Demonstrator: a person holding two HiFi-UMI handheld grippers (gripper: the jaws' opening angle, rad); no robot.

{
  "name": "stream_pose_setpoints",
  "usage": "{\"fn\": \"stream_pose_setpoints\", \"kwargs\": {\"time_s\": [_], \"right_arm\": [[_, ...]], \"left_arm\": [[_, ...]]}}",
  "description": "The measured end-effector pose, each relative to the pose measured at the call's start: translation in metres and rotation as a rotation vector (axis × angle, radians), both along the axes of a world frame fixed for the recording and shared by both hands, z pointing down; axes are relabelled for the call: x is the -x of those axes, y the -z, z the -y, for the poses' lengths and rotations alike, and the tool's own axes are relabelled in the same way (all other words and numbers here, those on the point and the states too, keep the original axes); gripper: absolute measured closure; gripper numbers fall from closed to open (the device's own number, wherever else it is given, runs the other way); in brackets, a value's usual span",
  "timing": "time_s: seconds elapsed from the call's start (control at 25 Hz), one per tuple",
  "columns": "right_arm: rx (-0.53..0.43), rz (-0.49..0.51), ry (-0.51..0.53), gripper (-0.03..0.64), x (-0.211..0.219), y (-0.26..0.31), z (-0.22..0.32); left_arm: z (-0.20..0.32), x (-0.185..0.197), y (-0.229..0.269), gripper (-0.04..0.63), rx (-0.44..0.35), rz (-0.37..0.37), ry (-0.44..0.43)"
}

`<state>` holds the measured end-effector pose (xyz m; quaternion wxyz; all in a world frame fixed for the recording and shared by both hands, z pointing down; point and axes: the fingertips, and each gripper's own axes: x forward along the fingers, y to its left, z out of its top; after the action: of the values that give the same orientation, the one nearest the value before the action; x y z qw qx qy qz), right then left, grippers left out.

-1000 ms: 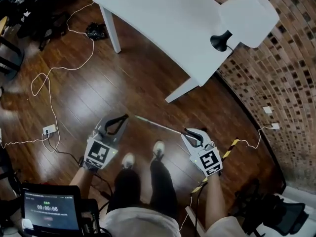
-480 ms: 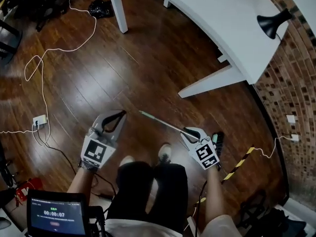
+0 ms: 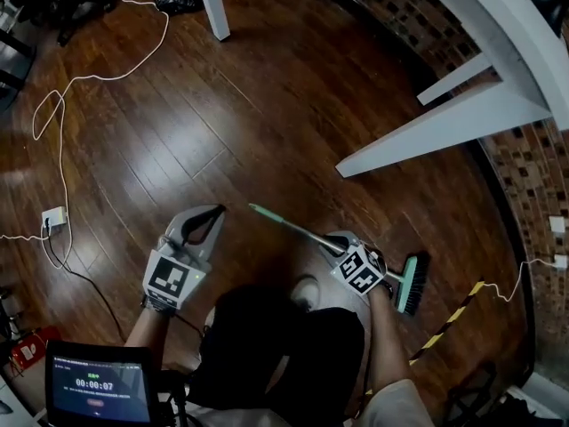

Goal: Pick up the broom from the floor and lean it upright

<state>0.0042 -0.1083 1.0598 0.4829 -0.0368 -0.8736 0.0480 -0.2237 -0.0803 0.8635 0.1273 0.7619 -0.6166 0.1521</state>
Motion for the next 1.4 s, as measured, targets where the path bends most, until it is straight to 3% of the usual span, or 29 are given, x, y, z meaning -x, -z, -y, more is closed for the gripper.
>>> {"fn": "stream_pose_setpoints", "kwargs": {"time_s": [0.2,0.48,0.84,1.4], "right_arm": [[0.031,-0.083,0.05,0.521,0.0,-0.079,-0.006],[0.048,-0.295,0.115,0.522,-0.007,-0.163,-0.004],[0.032,-0.36,0.106,0.525,0.008,-0.175,-0.01],[-0.07,-0.43,0.184,0.518,0.01,-0.192,-0.021]], "left_arm": [[-0.008,0.01,-0.05,0.595,0.019,0.012,0.029],[-0.015,0.019,-0.098,0.595,0.044,0.02,0.055],[-0.011,0.052,-0.118,0.595,0.014,0.003,0.046],[-0.012,0.044,-0.127,0.595,0.034,-0.002,0.019]]}}
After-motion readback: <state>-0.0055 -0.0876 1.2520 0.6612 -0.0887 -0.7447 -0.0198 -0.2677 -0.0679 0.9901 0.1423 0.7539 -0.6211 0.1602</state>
